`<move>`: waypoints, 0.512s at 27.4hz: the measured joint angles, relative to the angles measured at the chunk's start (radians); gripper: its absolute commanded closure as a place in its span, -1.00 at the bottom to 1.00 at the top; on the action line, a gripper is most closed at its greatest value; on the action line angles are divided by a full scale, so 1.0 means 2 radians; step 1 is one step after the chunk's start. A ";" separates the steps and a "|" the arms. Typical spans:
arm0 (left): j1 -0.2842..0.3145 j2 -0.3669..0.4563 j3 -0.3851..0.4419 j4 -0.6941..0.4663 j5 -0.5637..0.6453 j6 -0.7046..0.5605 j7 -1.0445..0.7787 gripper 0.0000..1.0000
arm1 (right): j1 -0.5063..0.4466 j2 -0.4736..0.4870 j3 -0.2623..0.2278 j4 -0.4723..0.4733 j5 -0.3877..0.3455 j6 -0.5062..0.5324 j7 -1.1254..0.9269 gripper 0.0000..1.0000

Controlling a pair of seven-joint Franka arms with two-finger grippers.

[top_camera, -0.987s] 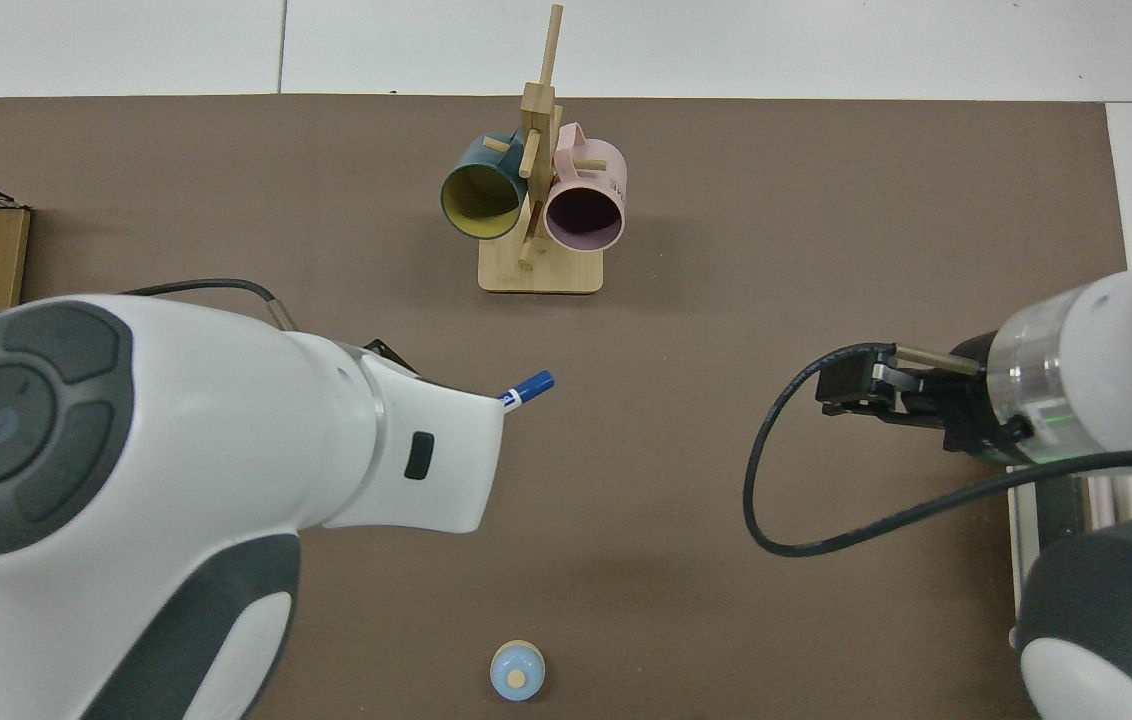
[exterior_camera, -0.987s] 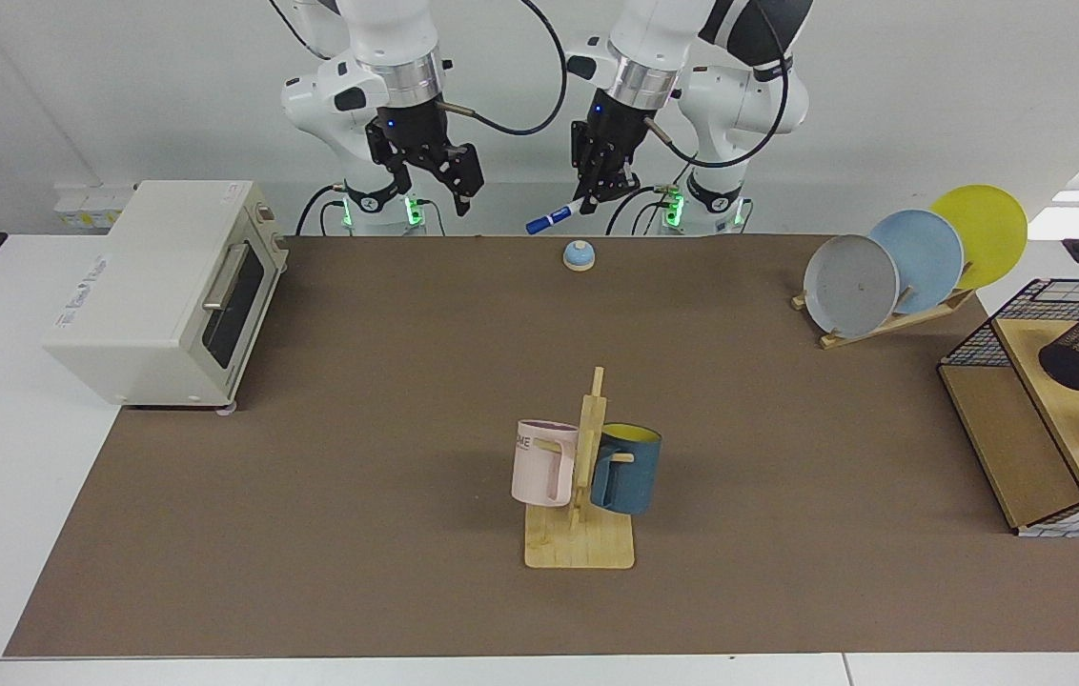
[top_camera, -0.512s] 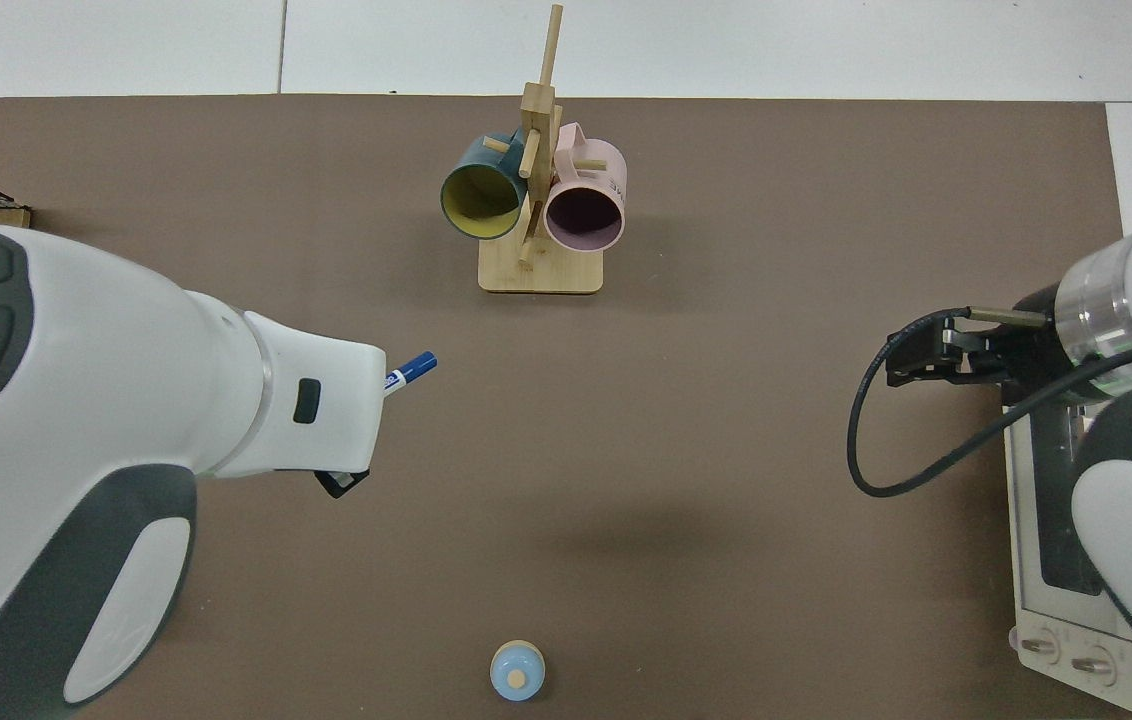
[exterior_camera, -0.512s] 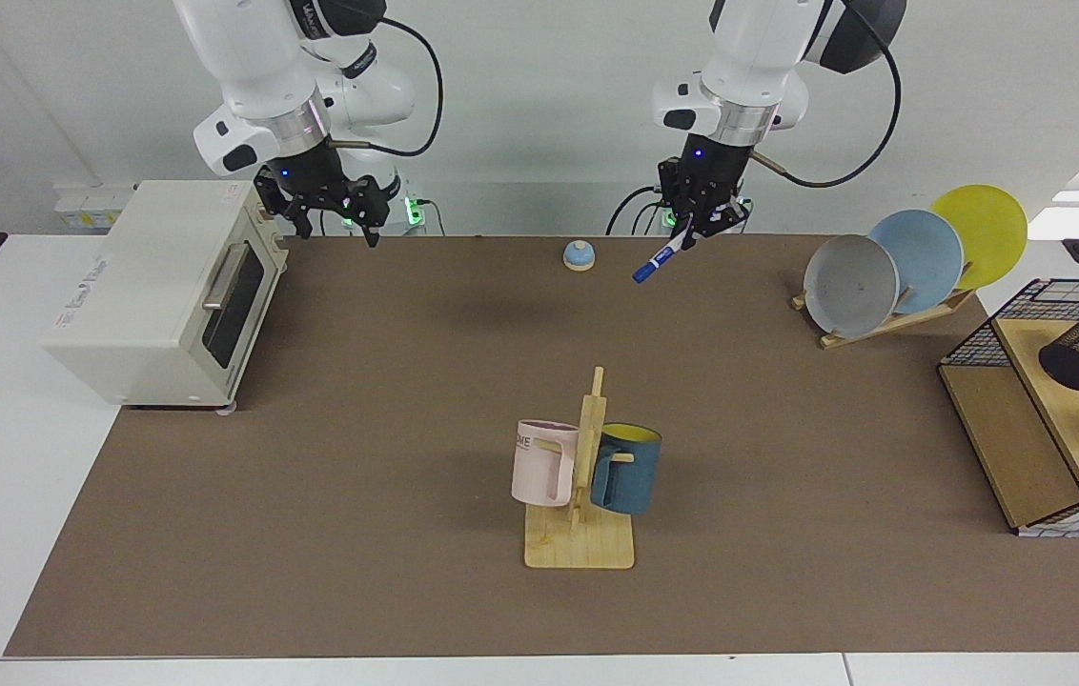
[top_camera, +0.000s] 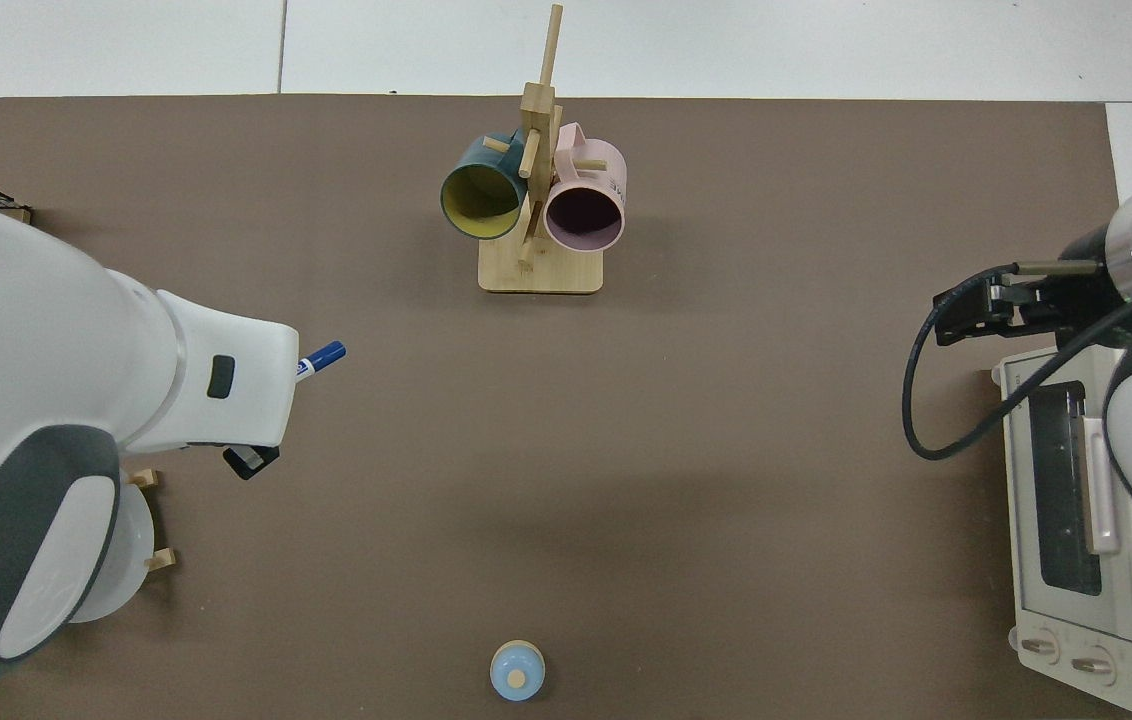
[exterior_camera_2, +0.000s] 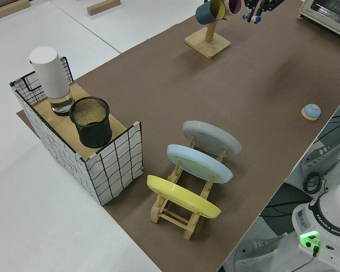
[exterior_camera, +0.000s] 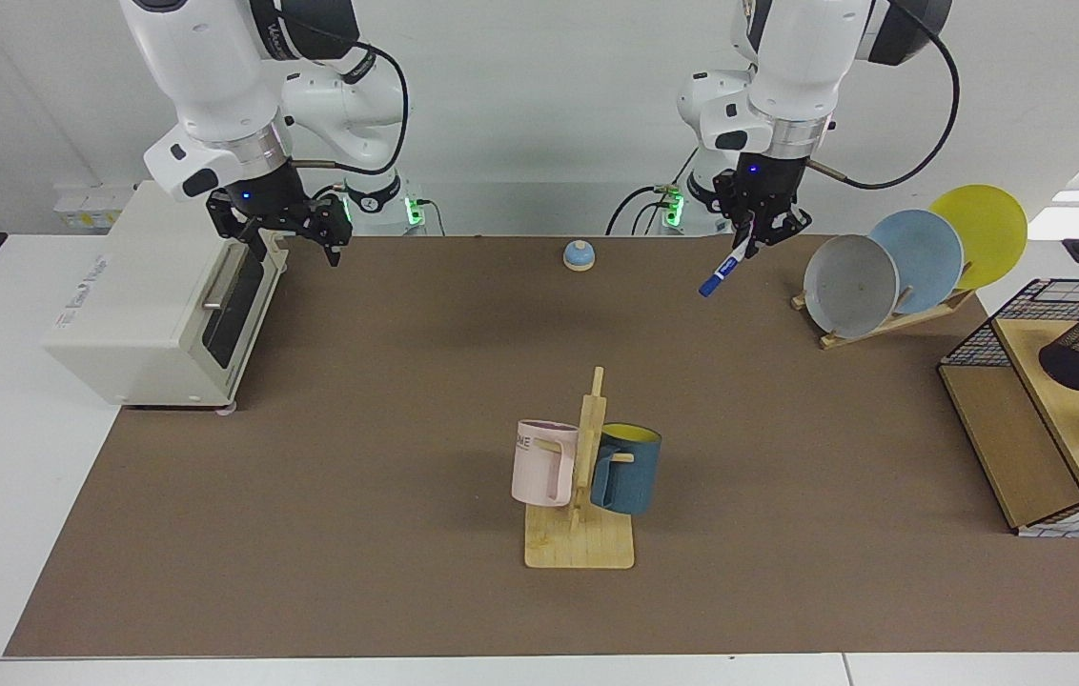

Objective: Put markers into pen holder
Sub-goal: 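Carry the marker with the left gripper while the right gripper withdraws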

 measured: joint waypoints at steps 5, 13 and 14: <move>0.007 0.000 0.000 0.000 0.016 -0.003 0.002 1.00 | 0.000 0.008 0.002 0.013 0.000 0.000 0.000 -1.00; 0.009 -0.001 0.000 0.002 0.073 -0.004 0.002 1.00 | 0.000 -0.005 0.002 0.004 0.000 0.000 0.000 -1.00; 0.009 -0.002 0.000 0.002 0.082 -0.004 0.002 1.00 | 0.000 -0.008 0.002 0.000 0.000 0.000 0.000 -1.00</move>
